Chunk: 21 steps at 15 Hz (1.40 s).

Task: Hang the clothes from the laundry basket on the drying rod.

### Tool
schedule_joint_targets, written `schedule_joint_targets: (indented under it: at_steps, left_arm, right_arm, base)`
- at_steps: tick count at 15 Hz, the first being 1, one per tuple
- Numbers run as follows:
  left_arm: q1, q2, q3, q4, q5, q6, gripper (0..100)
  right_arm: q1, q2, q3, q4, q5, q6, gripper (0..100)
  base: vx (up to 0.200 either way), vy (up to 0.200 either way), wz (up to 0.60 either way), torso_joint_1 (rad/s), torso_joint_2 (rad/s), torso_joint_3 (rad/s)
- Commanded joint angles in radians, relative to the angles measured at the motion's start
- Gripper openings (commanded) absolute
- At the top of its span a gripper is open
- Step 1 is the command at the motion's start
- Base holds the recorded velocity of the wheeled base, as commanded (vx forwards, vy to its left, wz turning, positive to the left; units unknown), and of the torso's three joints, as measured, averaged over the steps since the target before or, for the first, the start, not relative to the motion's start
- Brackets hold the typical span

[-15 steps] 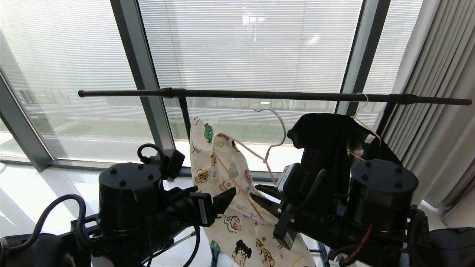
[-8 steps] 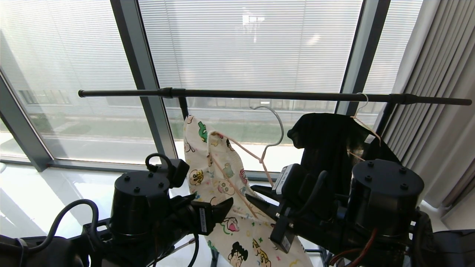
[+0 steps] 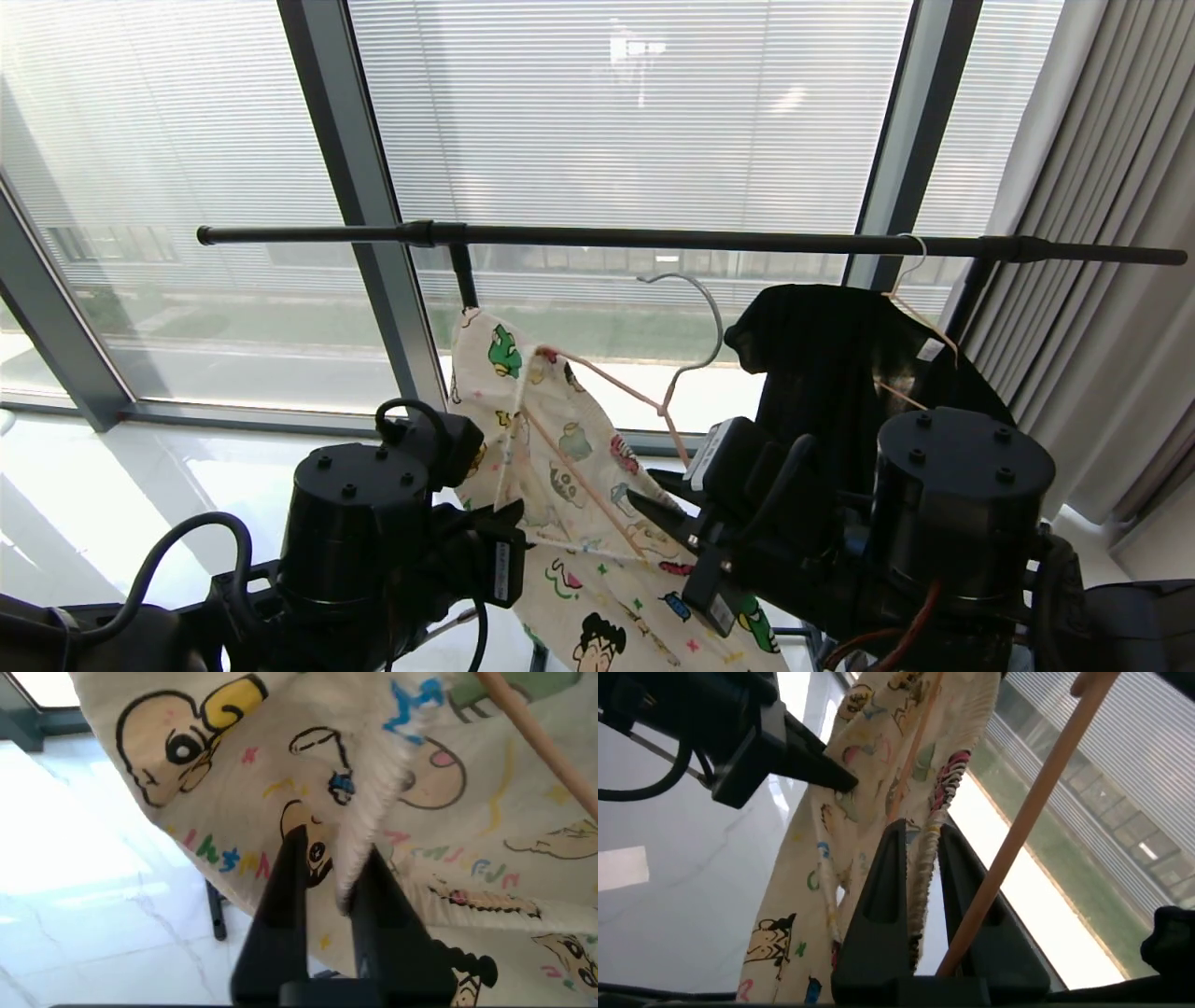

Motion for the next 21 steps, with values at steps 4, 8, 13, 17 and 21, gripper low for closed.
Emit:
schedule_joint_targets:
  at_steps: [4,8,13,17,21]
  left_arm:
    - [-0.107,-0.022,-0.004,-0.142,0.001,0.151,0]
    - [-0.045,-0.026,-0.004,-0.165,0.001,0.195,0]
    - [0.011,-0.016,0.005,-0.208,-0.003,0.232,0]
    - [0.130,0.007,0.005,-0.210,-0.129,0.333,0]
    - [0.183,0.006,-0.006,-0.210,-0.203,0.393,0]
  right_arm:
    - [-0.006,0.046,0.077,0.012,-0.014,0.001,0]
    - [-0.011,0.034,0.178,0.012,-0.022,0.000,0]
    - [-0.029,-0.003,0.260,0.012,-0.042,0.000,0]
    - [-0.043,-0.046,0.304,0.012,-0.039,-0.002,0]
    - [-0.043,-0.061,0.341,0.012,-0.040,-0.012,0]
  base:
    - [0.000,0.000,0.00,0.000,0.00,0.000]
    - [0.000,0.000,0.00,0.000,0.00,0.000]
    - [0.000,0.000,0.00,0.000,0.00,0.000]
    - [0.000,0.000,0.00,0.000,0.00,0.000]
    - [0.000,0.000,0.00,0.000,0.00,0.000]
